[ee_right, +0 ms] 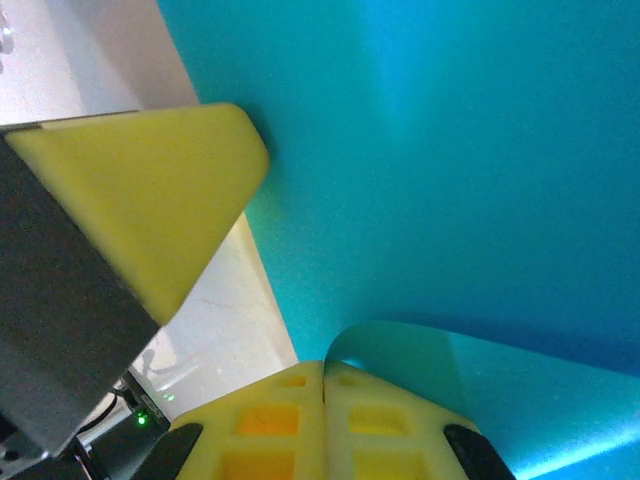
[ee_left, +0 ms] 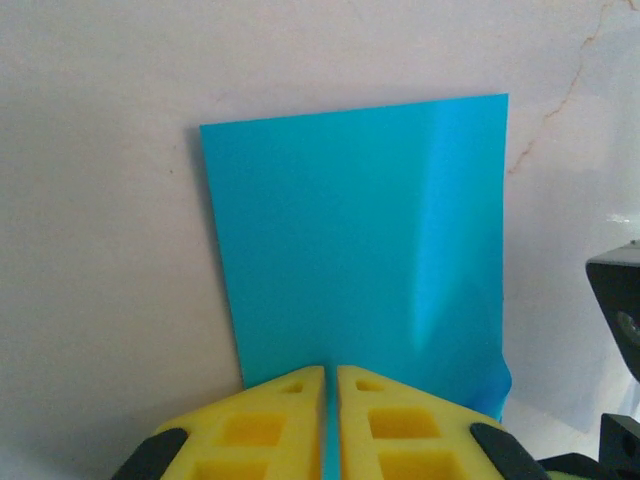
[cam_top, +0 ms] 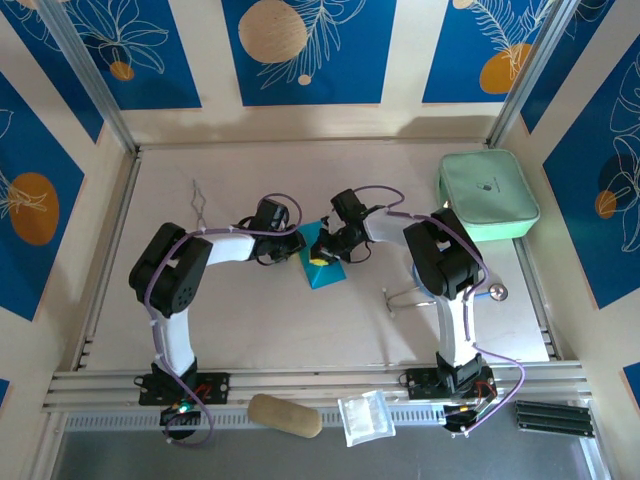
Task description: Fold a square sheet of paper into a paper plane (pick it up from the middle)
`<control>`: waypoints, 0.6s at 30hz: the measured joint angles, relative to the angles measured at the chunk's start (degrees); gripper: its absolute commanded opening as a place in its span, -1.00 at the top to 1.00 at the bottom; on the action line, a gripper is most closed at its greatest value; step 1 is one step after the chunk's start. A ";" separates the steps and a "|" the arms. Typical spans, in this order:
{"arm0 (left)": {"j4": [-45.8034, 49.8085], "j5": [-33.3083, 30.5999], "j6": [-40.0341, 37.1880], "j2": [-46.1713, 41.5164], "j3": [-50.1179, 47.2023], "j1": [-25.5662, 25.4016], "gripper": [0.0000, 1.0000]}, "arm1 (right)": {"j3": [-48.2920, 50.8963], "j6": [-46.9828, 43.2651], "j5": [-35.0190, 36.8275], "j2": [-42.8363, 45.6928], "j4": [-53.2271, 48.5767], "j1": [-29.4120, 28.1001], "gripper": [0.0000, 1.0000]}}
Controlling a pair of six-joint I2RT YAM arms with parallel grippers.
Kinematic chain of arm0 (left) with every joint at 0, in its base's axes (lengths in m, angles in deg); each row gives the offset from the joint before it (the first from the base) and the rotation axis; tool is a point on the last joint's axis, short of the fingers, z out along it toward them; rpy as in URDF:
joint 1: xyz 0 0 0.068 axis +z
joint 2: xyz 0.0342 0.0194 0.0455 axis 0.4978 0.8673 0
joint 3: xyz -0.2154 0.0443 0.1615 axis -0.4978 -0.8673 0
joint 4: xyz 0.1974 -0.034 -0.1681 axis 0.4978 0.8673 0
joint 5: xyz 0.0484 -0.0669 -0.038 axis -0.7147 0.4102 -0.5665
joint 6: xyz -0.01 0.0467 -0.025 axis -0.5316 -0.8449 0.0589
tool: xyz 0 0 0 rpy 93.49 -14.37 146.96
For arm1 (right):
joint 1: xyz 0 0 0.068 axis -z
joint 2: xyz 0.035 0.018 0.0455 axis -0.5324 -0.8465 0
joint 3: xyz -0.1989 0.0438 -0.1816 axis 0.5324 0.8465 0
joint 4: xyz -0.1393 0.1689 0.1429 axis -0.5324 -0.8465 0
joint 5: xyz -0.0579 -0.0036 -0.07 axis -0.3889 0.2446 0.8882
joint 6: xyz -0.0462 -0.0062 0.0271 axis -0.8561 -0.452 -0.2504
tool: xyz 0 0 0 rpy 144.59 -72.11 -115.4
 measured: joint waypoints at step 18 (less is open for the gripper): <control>-0.44 0.68 0.00 0.22 0.00 0.00 0.74 | -0.24 -0.94 1.92 -0.44 -0.15 -0.02 1.00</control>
